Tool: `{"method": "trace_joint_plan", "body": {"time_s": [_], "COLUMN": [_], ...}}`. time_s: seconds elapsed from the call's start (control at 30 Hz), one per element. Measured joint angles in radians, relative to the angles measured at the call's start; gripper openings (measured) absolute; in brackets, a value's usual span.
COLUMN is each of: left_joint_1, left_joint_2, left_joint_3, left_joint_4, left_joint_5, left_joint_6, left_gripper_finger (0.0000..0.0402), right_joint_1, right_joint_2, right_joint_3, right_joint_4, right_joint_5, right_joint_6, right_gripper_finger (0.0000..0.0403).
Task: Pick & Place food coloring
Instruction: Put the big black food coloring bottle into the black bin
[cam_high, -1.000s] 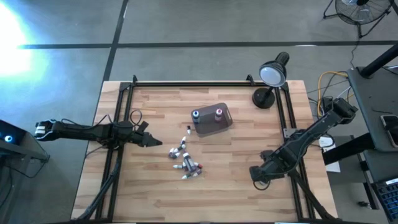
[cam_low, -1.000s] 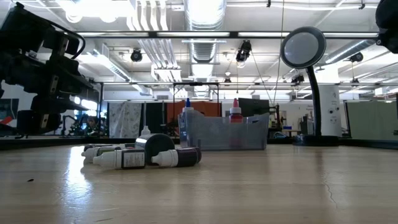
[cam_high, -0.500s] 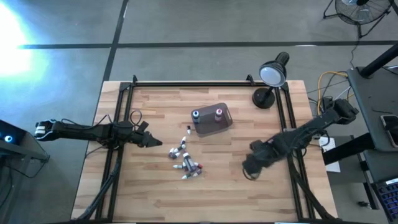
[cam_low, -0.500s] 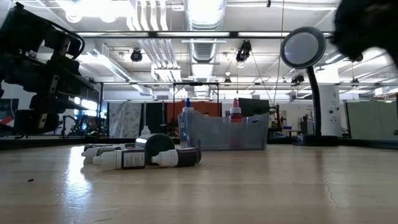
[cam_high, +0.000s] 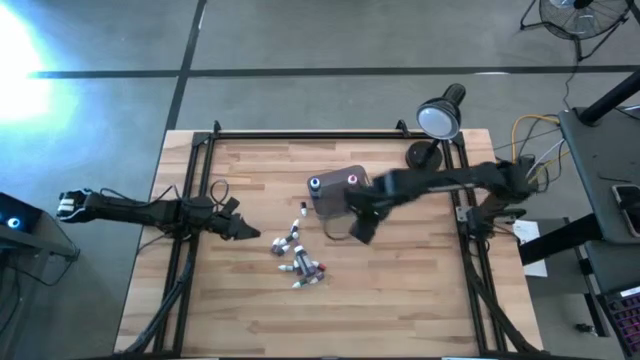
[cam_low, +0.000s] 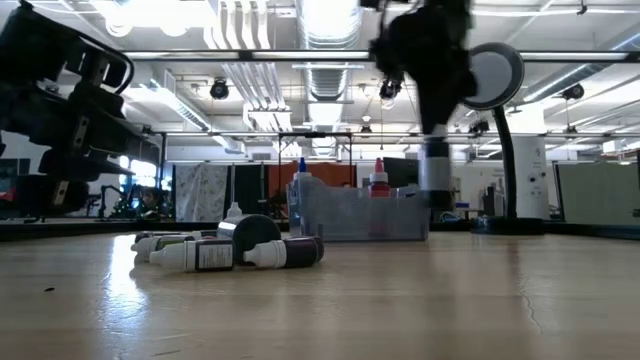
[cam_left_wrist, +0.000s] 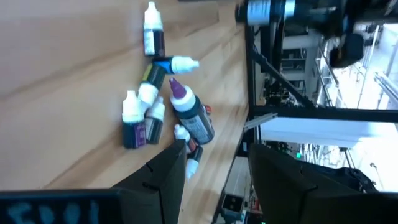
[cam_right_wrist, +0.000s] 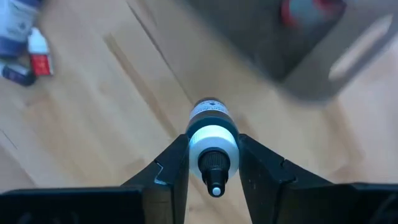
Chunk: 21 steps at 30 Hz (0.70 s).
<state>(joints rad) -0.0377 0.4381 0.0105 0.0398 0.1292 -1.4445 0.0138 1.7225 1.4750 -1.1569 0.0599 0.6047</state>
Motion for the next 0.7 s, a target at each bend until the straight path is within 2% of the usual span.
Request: {"method": "trace_joint_plan", "body": {"time_s": [0.17,0.3,0.5,0.7], "left_joint_1": [-0.077,-0.157,-0.245,-0.255], "left_joint_2": [0.000,0.000,0.003,0.005], "left_joint_3": [0.000,0.000,0.000,0.000], "left_joint_4": [0.001,0.002,0.005,0.010], "left_joint_5": [-0.067,-0.159,-0.278,-0.340], "left_joint_6": [-0.033,-0.046,-0.031,0.011], "left_gripper_finger": [0.0151,0.0151,0.0151,0.0151], "right_joint_1": [-0.052,-0.097,-0.168,-0.186], "right_joint_2": [0.107,0.152,0.233,0.294], "right_joint_3": [0.232,0.350,0.408,0.395], "right_joint_4": [-0.070,-0.124,-0.141,-0.168], "right_joint_5": [0.004,0.045,0.048,0.037], "right_joint_6": [-0.149,-0.195,-0.270,-0.295], "right_gripper_finger": [0.0102,0.0102,0.0102,0.0102]}}
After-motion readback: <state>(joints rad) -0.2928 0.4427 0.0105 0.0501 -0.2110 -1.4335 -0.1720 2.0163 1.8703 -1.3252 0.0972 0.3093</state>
